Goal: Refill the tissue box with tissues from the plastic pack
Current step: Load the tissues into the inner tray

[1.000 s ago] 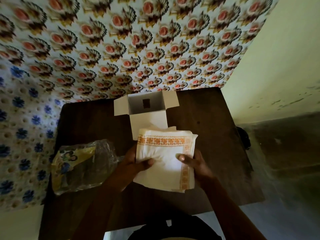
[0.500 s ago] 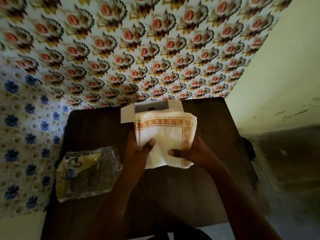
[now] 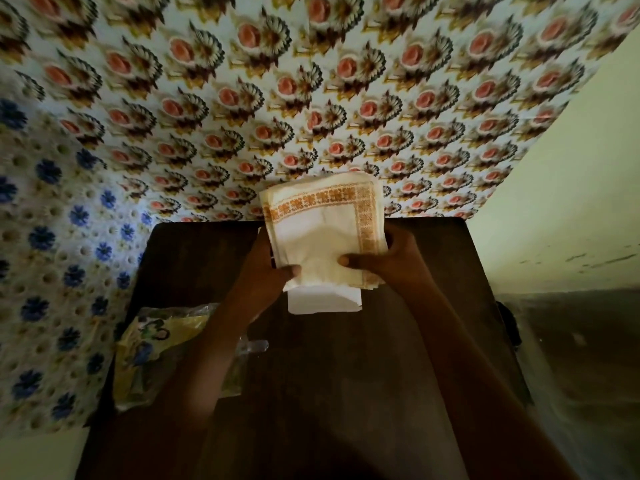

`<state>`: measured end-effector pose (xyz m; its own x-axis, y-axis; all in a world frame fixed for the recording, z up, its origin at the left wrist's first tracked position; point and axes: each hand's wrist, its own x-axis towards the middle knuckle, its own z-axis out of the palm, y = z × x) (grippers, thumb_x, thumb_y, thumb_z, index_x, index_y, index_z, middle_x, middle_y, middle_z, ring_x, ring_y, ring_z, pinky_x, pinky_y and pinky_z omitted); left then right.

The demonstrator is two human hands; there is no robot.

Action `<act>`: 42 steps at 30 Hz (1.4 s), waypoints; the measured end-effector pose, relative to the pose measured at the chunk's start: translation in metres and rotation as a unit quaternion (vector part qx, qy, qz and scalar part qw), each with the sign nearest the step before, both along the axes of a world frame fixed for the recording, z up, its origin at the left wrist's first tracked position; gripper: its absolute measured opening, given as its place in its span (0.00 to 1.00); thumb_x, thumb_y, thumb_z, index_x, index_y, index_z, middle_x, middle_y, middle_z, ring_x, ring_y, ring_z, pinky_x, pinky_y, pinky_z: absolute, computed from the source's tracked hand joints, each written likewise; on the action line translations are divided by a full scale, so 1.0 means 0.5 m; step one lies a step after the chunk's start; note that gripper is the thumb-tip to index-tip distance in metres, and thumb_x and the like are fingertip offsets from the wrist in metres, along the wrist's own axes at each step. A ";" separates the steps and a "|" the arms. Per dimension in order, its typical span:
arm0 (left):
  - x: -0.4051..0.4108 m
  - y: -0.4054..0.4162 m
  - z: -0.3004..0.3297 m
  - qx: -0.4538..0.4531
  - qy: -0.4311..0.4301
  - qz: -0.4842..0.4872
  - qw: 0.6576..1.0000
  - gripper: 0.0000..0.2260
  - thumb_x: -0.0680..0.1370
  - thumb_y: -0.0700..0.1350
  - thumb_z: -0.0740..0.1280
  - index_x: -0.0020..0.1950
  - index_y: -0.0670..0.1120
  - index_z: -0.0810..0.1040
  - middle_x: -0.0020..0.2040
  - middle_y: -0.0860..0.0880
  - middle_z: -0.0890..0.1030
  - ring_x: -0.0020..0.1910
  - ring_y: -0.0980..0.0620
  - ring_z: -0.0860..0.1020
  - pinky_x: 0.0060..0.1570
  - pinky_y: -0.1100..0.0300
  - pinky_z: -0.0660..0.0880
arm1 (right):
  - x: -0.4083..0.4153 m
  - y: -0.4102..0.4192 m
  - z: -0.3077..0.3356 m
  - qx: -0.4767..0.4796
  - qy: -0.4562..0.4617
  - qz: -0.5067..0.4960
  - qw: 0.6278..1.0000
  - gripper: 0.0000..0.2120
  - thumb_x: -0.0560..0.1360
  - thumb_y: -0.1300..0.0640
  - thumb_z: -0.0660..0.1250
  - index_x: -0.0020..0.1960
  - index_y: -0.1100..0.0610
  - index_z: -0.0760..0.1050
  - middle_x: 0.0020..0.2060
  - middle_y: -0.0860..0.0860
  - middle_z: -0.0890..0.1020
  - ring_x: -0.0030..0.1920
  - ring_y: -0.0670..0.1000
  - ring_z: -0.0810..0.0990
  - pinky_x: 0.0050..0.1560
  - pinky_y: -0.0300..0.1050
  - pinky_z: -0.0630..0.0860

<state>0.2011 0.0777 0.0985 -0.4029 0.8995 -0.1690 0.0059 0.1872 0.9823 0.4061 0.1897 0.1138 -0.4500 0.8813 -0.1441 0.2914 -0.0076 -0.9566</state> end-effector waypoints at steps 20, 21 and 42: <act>-0.008 0.102 -0.042 -0.108 0.381 0.062 0.916 0.31 0.74 0.46 0.76 0.74 0.47 0.68 0.64 0.46 0.81 0.63 0.42 0.80 0.57 0.47 0.79 | -0.100 0.061 -0.034 0.204 -0.221 -0.013 0.954 0.27 0.67 0.52 0.79 0.63 0.57 0.76 0.54 0.55 0.84 0.53 0.58 0.83 0.52 0.55 0.81; -0.011 0.103 -0.051 -0.101 0.385 0.063 0.915 0.31 0.73 0.45 0.76 0.73 0.47 0.69 0.64 0.46 0.81 0.63 0.42 0.79 0.57 0.47 0.79 | -0.102 0.061 -0.035 0.216 -0.236 -0.008 0.947 0.27 0.68 0.51 0.78 0.63 0.56 0.75 0.54 0.55 0.84 0.53 0.58 0.83 0.51 0.57 0.81; -0.077 0.115 -0.116 -0.084 0.375 -0.014 0.923 0.31 0.70 0.49 0.75 0.71 0.55 0.69 0.61 0.52 0.80 0.64 0.46 0.77 0.58 0.50 0.80 | -0.121 0.104 -0.066 0.198 -0.306 0.101 0.926 0.32 0.69 0.51 0.77 0.69 0.54 0.71 0.62 0.54 0.80 0.65 0.59 0.75 0.67 0.57 0.65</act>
